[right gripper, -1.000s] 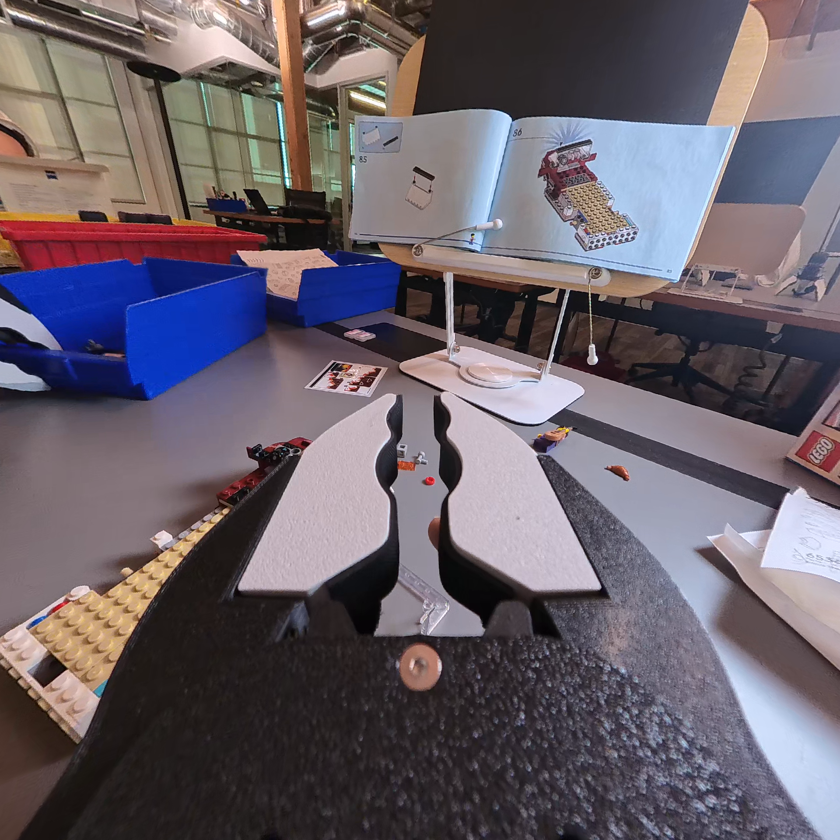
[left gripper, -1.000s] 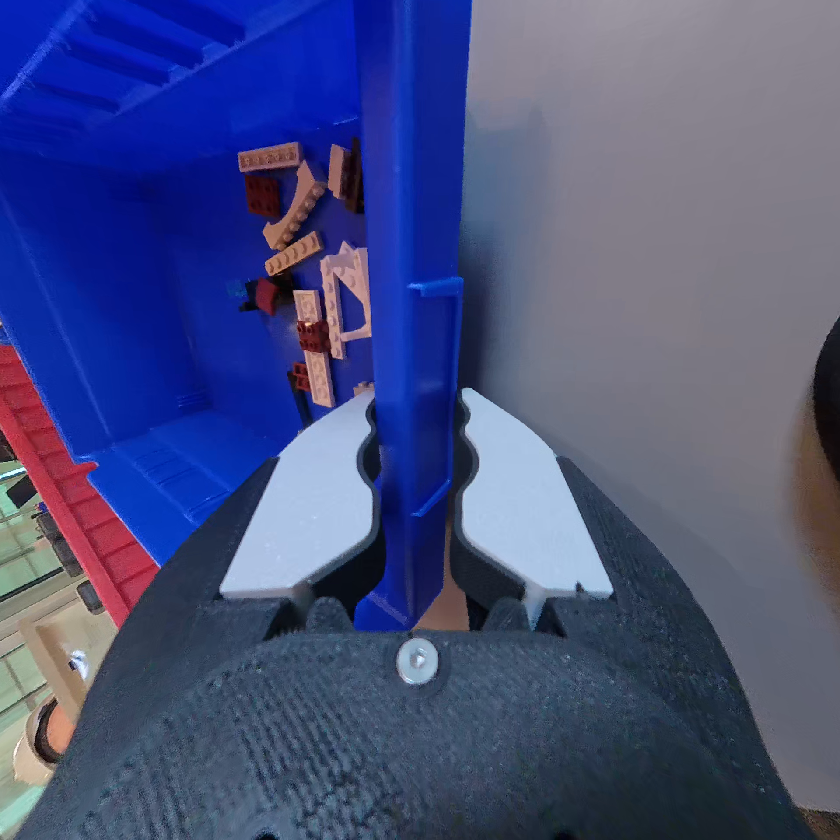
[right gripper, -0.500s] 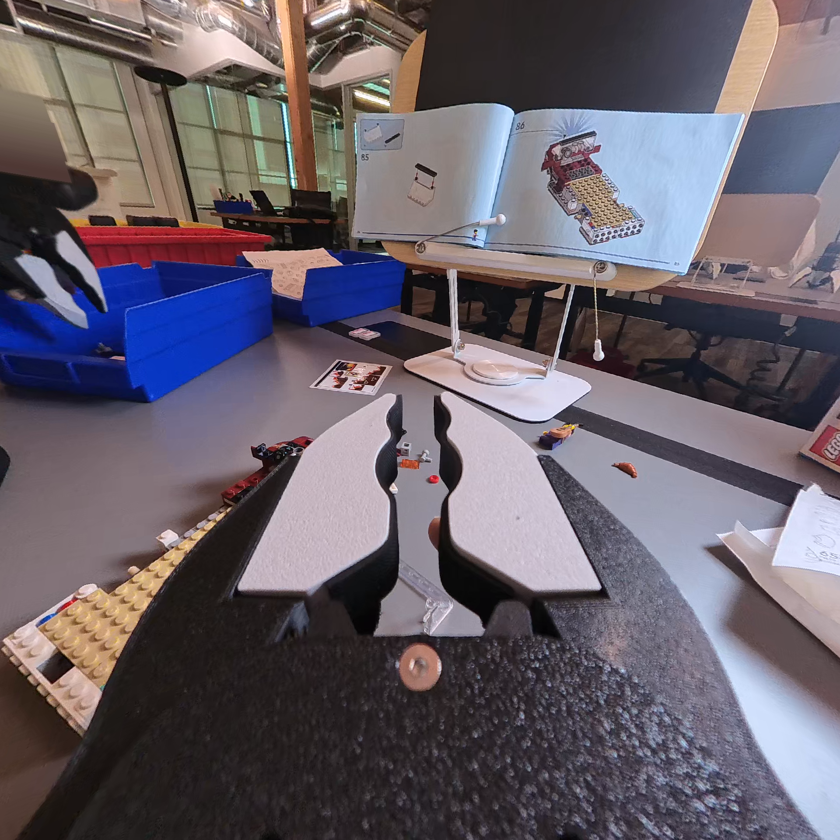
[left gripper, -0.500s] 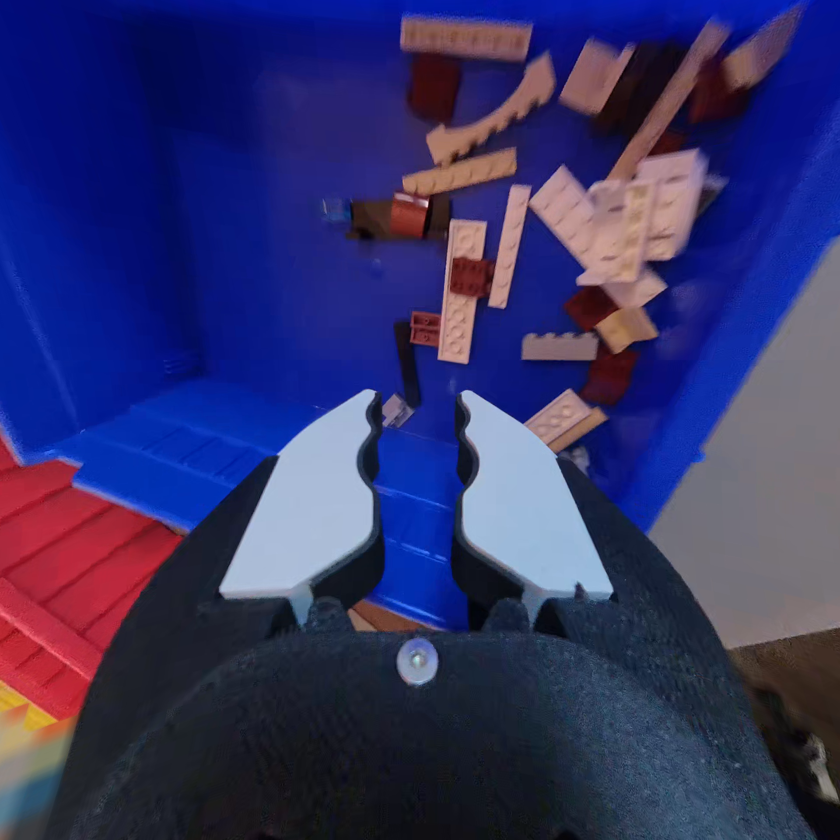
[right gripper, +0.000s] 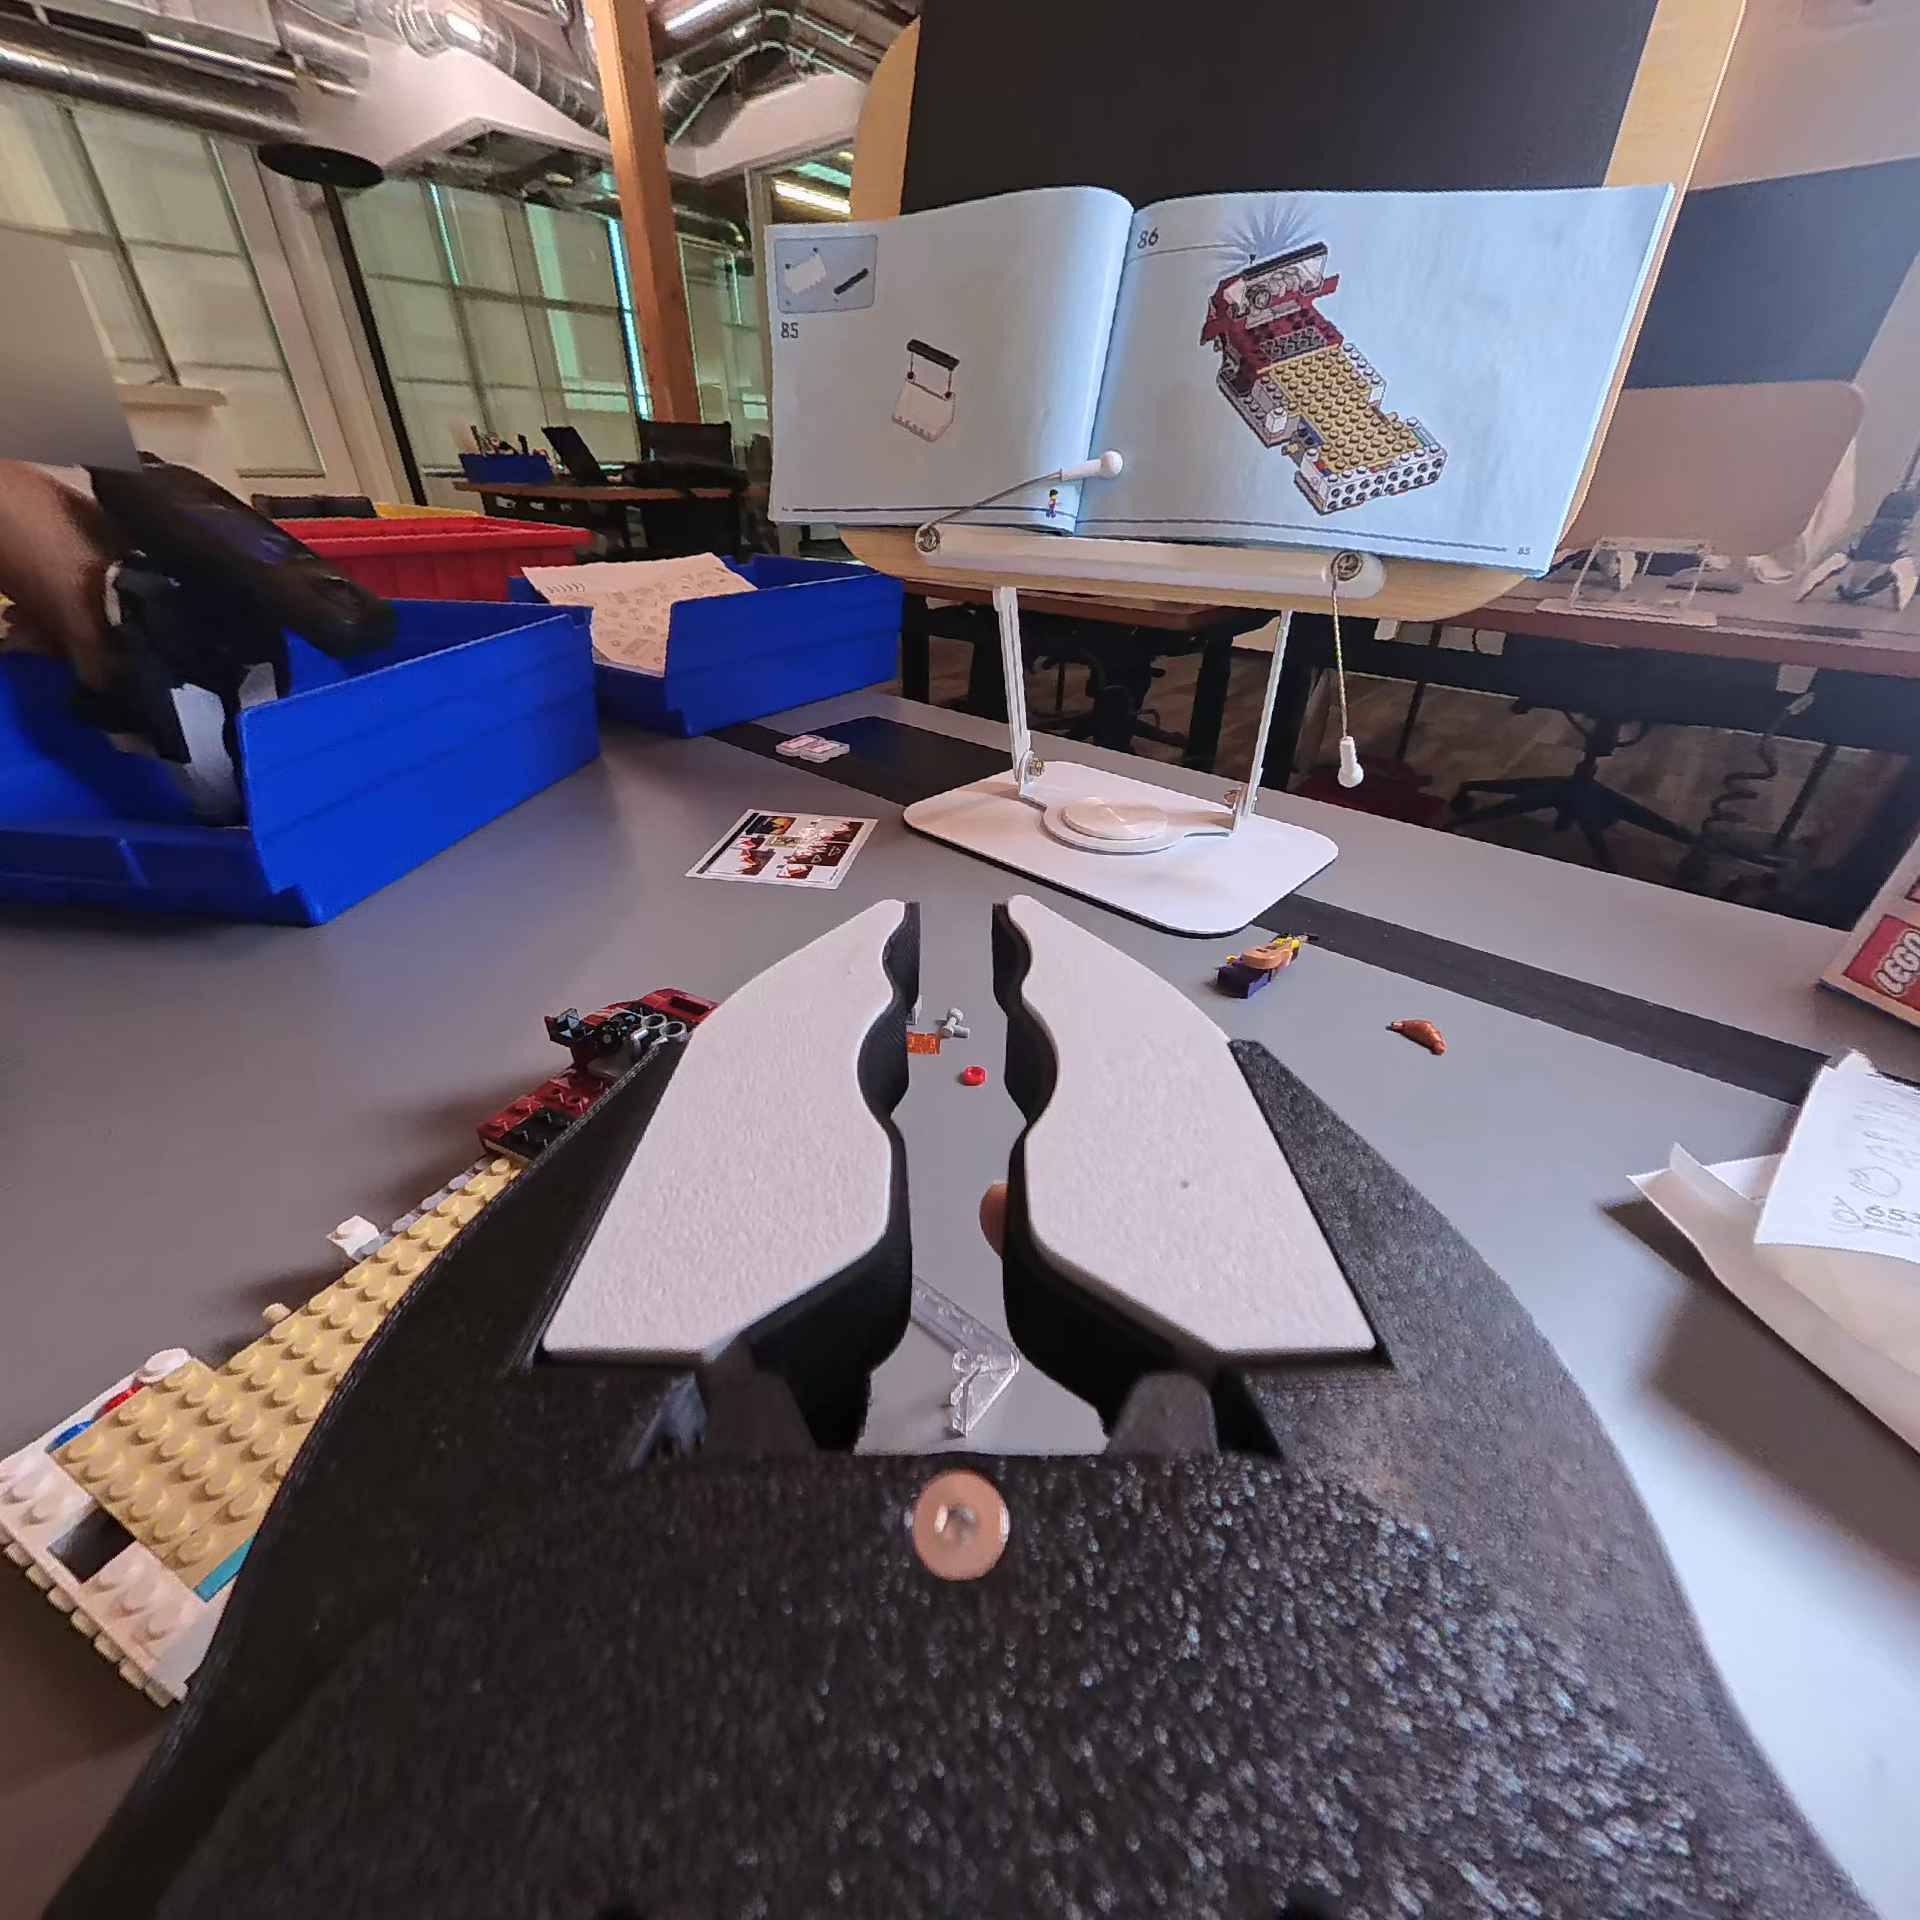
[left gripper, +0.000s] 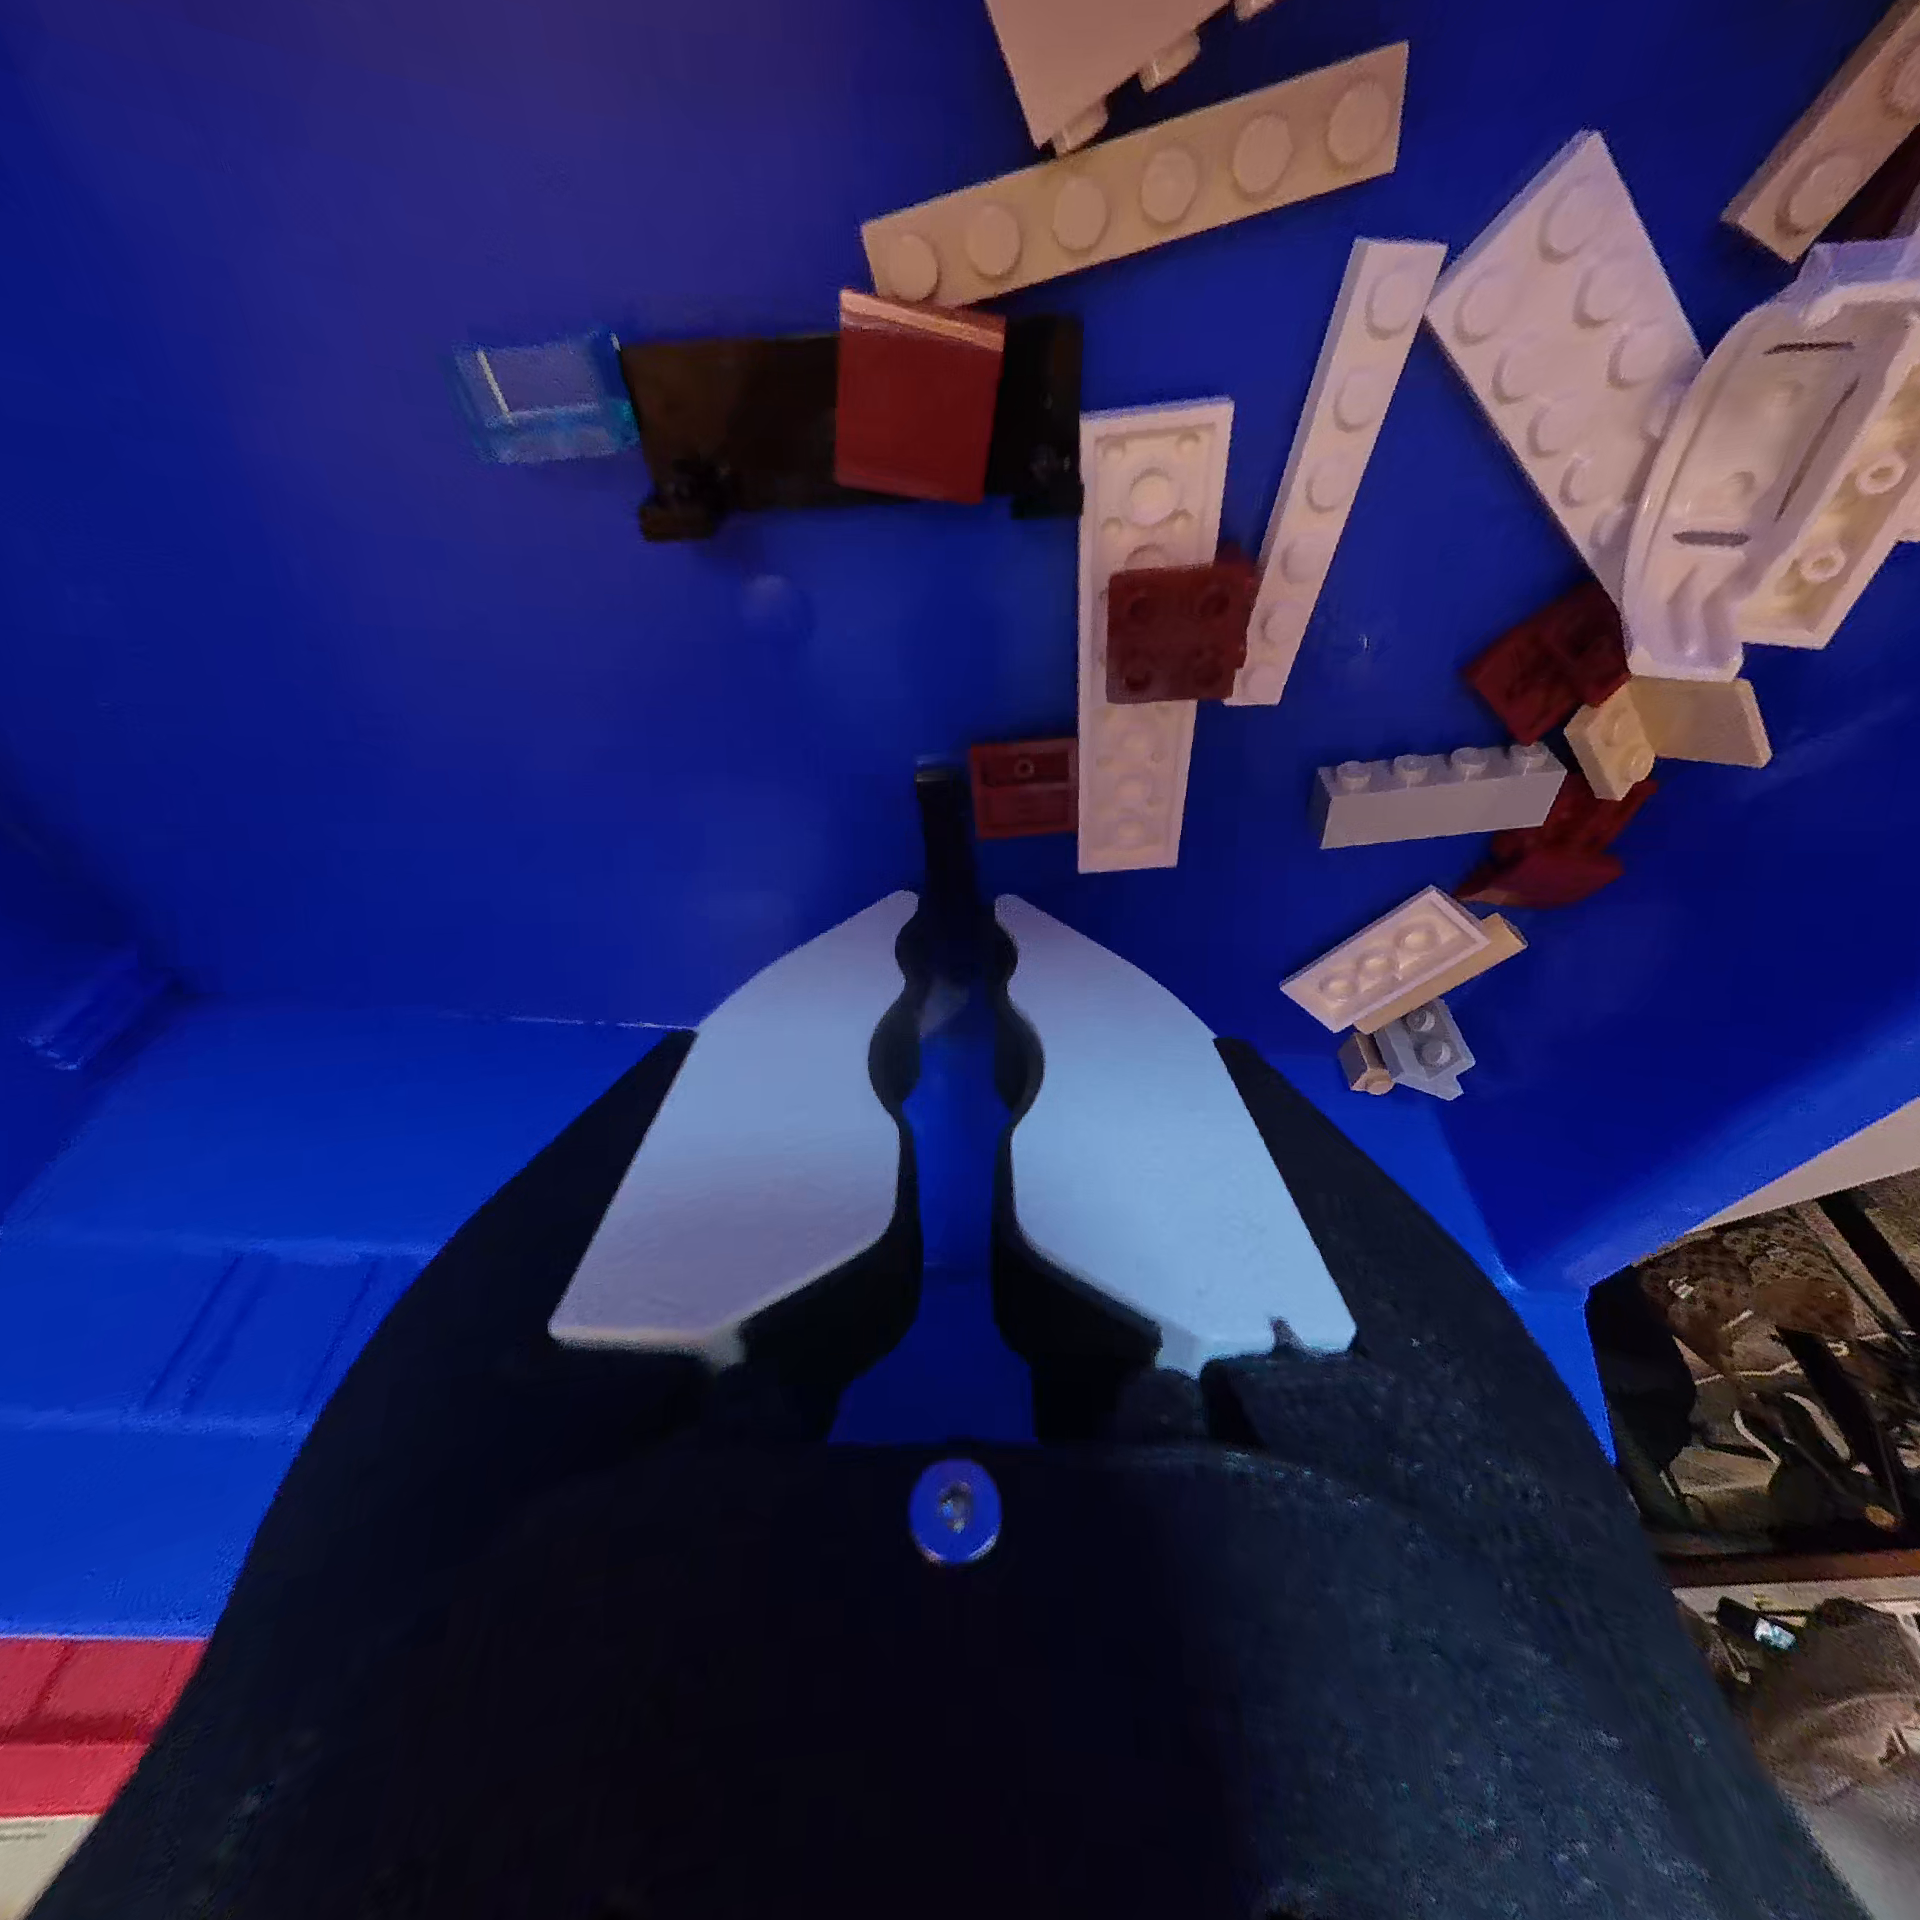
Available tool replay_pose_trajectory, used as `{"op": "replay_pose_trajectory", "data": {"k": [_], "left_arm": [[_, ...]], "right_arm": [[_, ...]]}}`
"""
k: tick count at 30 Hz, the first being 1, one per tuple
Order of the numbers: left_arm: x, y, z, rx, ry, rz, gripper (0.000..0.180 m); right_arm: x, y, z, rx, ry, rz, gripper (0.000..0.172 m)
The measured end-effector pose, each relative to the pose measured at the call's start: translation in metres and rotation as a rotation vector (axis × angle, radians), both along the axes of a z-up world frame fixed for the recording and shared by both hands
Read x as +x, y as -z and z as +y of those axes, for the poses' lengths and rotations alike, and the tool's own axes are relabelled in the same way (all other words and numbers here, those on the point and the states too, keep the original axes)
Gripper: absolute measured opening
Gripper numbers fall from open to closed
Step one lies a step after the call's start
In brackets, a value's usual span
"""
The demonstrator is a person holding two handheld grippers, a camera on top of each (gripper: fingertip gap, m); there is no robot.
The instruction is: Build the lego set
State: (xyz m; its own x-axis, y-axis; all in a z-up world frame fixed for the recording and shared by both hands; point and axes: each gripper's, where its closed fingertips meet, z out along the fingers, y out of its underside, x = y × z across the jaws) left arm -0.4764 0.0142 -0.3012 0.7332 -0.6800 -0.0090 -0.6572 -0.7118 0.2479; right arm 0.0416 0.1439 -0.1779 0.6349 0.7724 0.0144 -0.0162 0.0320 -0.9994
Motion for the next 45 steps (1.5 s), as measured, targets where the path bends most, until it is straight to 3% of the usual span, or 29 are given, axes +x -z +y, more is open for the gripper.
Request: {"op": "replay_pose_trajectory", "data": {"k": [3, 6, 9, 11, 14, 17, 22, 25, 27, 32, 35, 39, 41, 45], "left_arm": [[0.000, -0.005, 0.000, 0.027, 0.008, 0.026, 0.009], [0.019, -0.042, 0.008, 0.153, 0.046, 0.004, 0.008], [0.077, -0.091, 0.014, 0.291, 0.157, -0.066, 0.008], [0.141, -0.106, 0.011, 0.329, 0.289, -0.159, 0.009], [0.244, -0.094, -0.005, 0.297, 0.499, -0.320, 0.008], [0.317, -0.058, -0.019, 0.212, 0.580, -0.454, 0.008], [0.353, -0.013, -0.022, 0.147, 0.592, -0.468, 0.008], [0.358, -0.007, -0.018, 0.185, 0.557, -0.488, 0.009], [0.357, -0.008, -0.017, 0.216, 0.539, -0.495, 0.018], [0.337, -0.025, -0.019, 0.301, 0.478, -0.497, 0.025], [0.295, -0.054, -0.008, 0.444, 0.386, -0.429, 0.027], [0.204, -0.087, -0.001, 0.617, 0.176, -0.281, 0.038], [0.164, -0.081, -0.010, 0.614, 0.069, -0.227, 0.041], [0.110, -0.023, -0.037, 0.476, 0.029, -0.056, 0.048]], "right_arm": [[0.001, -0.003, -0.001, 0.008, -0.001, 0.004, 0.013], [0.002, -0.005, -0.002, 0.012, -0.001, 0.011, 0.013], [0.001, -0.005, -0.002, 0.013, -0.005, 0.012, 0.013], [0.000, -0.005, -0.002, 0.015, -0.007, 0.011, 0.013], [0.001, -0.008, -0.003, 0.022, -0.001, 0.017, 0.013], [0.003, -0.013, -0.006, 0.043, 0.006, 0.019, 0.013], [0.004, -0.020, -0.011, 0.070, 0.000, 0.024, 0.013], [0.004, -0.021, -0.012, 0.071, -0.008, 0.027, 0.013], [0.004, -0.021, -0.012, 0.067, -0.013, 0.032, 0.013], [0.005, -0.022, -0.011, 0.061, -0.015, 0.040, 0.013], [0.007, -0.024, -0.011, 0.067, -0.012, 0.045, 0.013], [0.007, -0.025, -0.011, 0.065, -0.015, 0.049, 0.013], [0.006, -0.025, -0.012, 0.063, -0.017, 0.047, 0.013], [0.006, -0.024, -0.012, 0.063, -0.017, 0.044, 0.013]]}}
